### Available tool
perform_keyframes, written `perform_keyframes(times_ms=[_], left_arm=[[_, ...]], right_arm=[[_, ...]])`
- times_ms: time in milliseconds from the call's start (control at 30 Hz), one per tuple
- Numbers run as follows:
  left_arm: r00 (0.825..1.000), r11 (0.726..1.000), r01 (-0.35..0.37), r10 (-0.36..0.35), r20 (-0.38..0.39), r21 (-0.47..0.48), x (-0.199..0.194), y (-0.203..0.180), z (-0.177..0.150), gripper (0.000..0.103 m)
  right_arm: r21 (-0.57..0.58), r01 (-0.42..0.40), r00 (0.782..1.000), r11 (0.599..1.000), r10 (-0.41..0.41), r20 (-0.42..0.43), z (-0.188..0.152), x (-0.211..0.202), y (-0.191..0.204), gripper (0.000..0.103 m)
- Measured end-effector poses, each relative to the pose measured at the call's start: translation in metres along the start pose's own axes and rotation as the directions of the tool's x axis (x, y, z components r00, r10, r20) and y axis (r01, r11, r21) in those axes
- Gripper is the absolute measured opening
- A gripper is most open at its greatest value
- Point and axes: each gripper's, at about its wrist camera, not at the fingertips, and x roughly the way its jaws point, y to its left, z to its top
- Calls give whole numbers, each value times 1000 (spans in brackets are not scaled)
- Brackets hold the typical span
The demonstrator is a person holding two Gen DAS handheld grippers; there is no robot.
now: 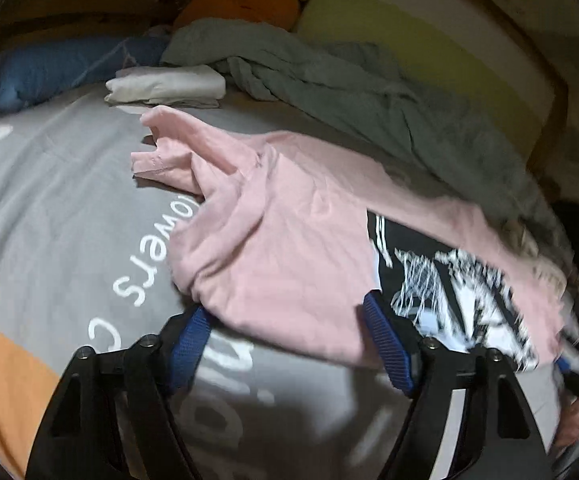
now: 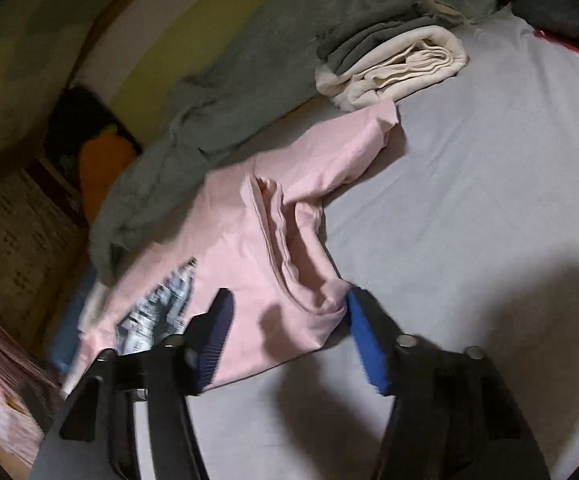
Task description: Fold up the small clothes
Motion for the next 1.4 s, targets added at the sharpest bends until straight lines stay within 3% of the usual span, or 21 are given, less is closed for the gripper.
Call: perform_keyframes(times_ms=[33, 67, 100, 167, 333, 467, 533, 667, 767, 833, 933, 1033, 1133, 1233, 1400], left_arm=[[1000, 1000, -10, 10, 5, -15, 0, 4, 1, 45], [1000, 999, -8, 9, 5, -41, 1, 10, 3, 14], [1000, 996, 20, -21, -4, -88, 0, 18, 3, 6], [998, 981, 57, -57, 8, -183, -15, 28, 1, 5], [991, 983, 121, -110, 82, -141, -70, 14, 0, 5], [991, 972, 137, -131, 41, -190, -91, 24, -11, 5], [992, 973, 122, -122, 9, -197, -95, 28, -18, 5], [990, 971, 139, -139, 16, -192, -98, 22, -11, 5], [981, 957, 187, -192, 1, -222, -93, 18, 16, 5], [976, 949, 210, -218, -10, -237, -84, 11, 40, 5], [987, 980, 155, -159, -22, -128, -62, -14, 77, 5], [990, 989, 111, -119, -79, -99, -25, -26, 104, 5], [994, 999, 24, -28, -109, -32, 17, -37, 119, 5], [987, 998, 6, -15, -161, -57, 53, -35, 125, 5], [980, 996, -20, 3, -201, -84, 91, -31, 132, 6]], right_arm=[[-56, 33, 999, 998, -33, 0, -3, 3, 9, 43], [-79, 54, 998, 995, -55, -11, -3, 6, 14, 17], [-73, 51, 998, 996, -52, -20, -4, 7, 14, 14], [-12, 31, 1000, 999, -31, -4, -4, -2, 9, 10], [19, -16, 996, 1000, 14, 88, -10, -64, 11, 9], [44, -14, 994, 999, 9, 110, -30, -105, 10, 9], [50, -8, 995, 999, 3, 97, -37, -110, 11, 9], [24, 21, 995, 999, -23, 99, -34, -113, 23, 9], [6, 16, 993, 1000, -16, 115, -11, -106, 34, 9], [-35, 53, 989, 998, -48, 142, 8, -96, 46, 9], [-73, 106, 985, 992, -94, 147, 37, -64, 62, 9], [-55, 103, 989, 993, -96, 111, 60, -33, 63, 9], [-45, 104, 994, 994, -101, 49, 83, 6, 62, 9], [-21, 109, 994, 994, -110, -28, 100, 36, 57, 9], [-86, 129, 990, 988, -133, -39, 115, 71, 60, 9]])
